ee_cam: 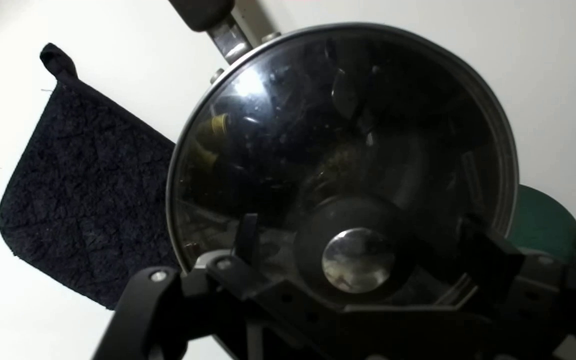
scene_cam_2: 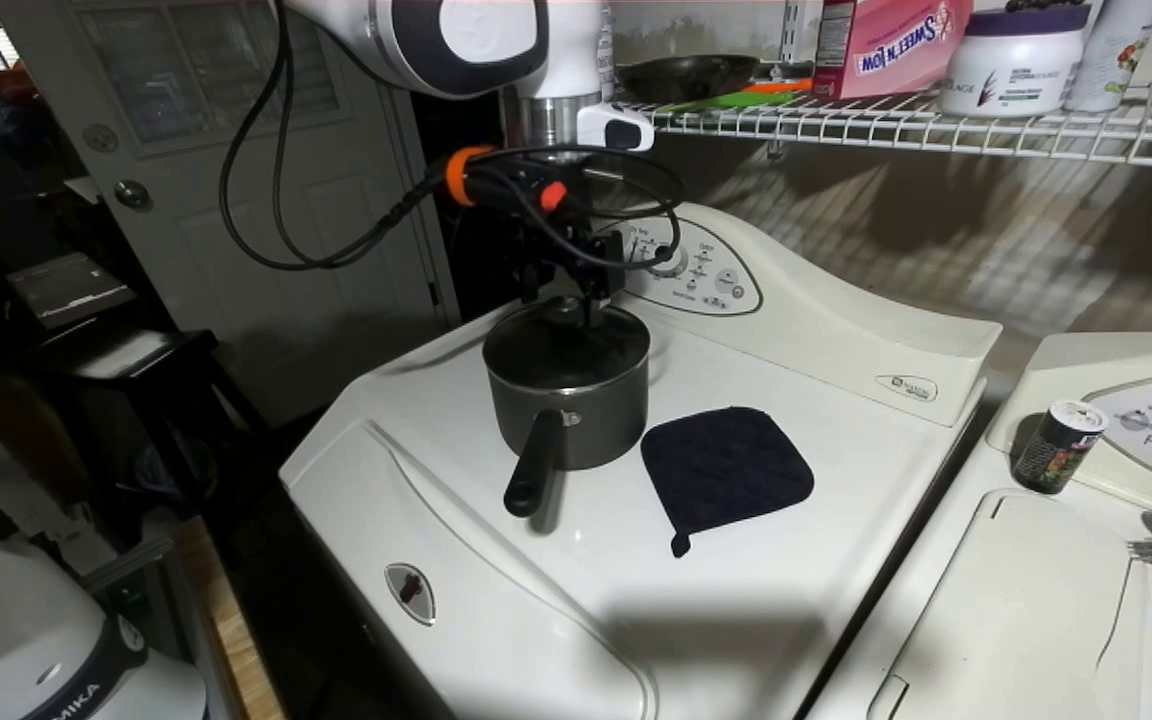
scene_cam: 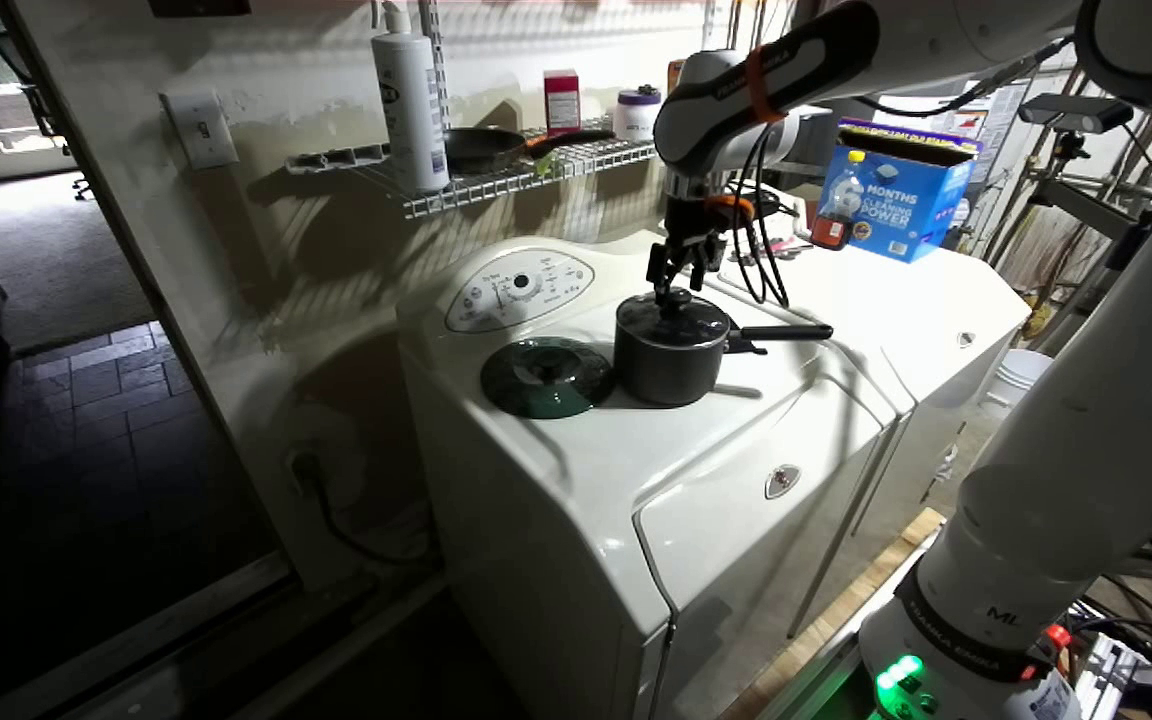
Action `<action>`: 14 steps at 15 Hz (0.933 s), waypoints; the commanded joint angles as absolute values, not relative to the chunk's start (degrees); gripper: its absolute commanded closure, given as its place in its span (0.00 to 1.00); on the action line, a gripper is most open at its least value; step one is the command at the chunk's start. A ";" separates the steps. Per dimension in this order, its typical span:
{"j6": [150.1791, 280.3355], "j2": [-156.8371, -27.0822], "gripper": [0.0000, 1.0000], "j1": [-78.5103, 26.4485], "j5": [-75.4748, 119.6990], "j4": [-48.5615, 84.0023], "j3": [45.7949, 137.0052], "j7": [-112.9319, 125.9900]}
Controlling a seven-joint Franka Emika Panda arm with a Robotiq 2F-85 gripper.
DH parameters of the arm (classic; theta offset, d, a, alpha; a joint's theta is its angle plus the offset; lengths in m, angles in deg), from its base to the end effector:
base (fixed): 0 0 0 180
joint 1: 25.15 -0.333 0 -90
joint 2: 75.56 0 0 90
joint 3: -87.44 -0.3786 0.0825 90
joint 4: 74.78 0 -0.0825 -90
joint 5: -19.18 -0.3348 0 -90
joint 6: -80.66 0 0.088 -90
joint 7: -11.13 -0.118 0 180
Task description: Pick up the clear oven pot lid and put it on the black oven mat
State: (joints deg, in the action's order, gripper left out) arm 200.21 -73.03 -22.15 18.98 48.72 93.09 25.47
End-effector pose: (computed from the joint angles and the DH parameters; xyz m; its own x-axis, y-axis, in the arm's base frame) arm 0.4748 -0.0727 0.4931 0.9950 0.0977 -0.0224 0.0974 -0.9952 -0.0133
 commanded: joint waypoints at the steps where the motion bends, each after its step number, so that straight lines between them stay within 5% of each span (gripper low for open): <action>1: 200.41 -74.49 0.26 -21.83 18.35 47.56 92.69 26.80; 3: 200.49 -74.53 0.31 -21.84 18.38 47.60 92.62 26.80; 8: 200.62 -74.21 0.66 -21.85 18.47 47.71 92.52 26.82; 14: 199.84 -72.02 0.66 -21.92 18.79 48.54 92.41 26.26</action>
State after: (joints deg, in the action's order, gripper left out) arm 200.26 -73.47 -22.14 19.00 48.71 92.91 25.51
